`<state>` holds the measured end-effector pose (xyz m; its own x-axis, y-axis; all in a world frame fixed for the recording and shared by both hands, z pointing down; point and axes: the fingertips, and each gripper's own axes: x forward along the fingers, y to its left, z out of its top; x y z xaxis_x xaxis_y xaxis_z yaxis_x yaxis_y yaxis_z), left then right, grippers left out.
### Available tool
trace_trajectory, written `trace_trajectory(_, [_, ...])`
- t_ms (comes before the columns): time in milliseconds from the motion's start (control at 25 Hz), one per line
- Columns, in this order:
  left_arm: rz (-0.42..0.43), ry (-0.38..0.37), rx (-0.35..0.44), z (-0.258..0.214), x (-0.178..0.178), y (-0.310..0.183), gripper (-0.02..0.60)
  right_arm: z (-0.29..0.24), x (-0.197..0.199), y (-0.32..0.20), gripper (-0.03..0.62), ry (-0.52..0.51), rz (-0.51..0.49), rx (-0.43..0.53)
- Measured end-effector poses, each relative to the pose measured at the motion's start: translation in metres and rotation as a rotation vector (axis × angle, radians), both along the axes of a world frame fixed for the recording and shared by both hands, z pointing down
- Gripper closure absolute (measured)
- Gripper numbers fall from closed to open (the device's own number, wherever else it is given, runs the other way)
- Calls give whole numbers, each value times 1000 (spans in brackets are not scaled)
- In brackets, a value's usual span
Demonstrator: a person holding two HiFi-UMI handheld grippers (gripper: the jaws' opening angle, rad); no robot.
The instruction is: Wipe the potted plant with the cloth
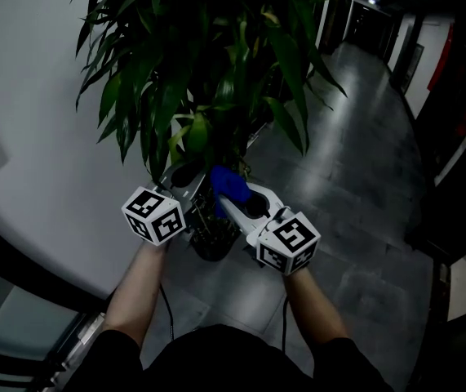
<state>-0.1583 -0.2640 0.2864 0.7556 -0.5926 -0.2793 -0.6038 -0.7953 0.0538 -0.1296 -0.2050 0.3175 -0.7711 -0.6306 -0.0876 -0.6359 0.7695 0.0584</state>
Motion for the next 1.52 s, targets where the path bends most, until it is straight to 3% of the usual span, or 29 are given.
trace_trajectory(400, [29,-19,0,6,-9,9,568,51,20,6,482,32,78,-90])
trace_trajectory(600, [33,13,-26,23,-12,18,568,73,31,4,482,36,137,-129])
trace_trajectory(1000, [-41,-129,-8,74,-7,39,568,87,76,15,482,-33,221,-107])
trace_trajectory(1120, [-96,-199,-6,94,5,51,568,86,100,12,482,-73,182,-97])
trace_trajectory(1200, [-165,-211,-45,109,17,54,568,86,122,10,482,-110,137,-112])
trace_trajectory(1360, [-283,-147,-104,119,62,57,568,74,179,7,482,-111,54,-99])
trace_trajectory(1520, [-335,-125,-117,129,120,60,568,65,222,1,482,-67,-14,-65])
